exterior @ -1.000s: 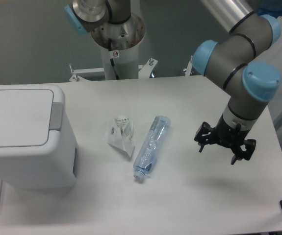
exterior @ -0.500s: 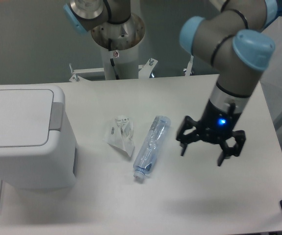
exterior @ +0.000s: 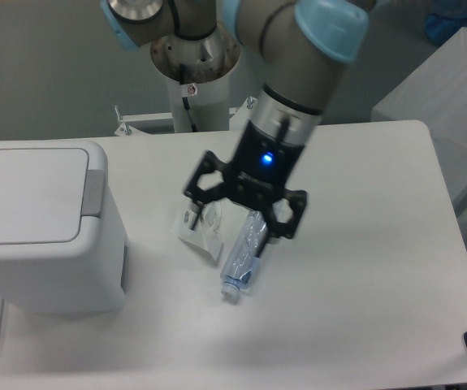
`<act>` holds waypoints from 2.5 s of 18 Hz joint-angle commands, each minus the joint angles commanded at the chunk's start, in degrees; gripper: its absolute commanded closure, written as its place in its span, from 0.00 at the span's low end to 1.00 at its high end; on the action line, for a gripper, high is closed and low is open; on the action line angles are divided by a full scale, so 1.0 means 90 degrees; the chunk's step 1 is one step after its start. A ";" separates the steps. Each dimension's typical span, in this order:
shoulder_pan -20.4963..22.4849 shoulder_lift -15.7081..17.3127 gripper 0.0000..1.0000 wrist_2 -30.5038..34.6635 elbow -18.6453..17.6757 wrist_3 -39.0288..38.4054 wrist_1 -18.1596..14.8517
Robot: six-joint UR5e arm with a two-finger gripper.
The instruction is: Open the trash can
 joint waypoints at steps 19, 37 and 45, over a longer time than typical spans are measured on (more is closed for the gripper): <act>-0.0508 0.0598 0.00 0.0088 -0.1545 -0.0548 0.1387; -0.0772 0.0432 0.00 0.0429 -0.1584 -0.0577 0.1377; -0.0762 0.0412 0.00 0.0429 -0.1155 -0.0558 0.1358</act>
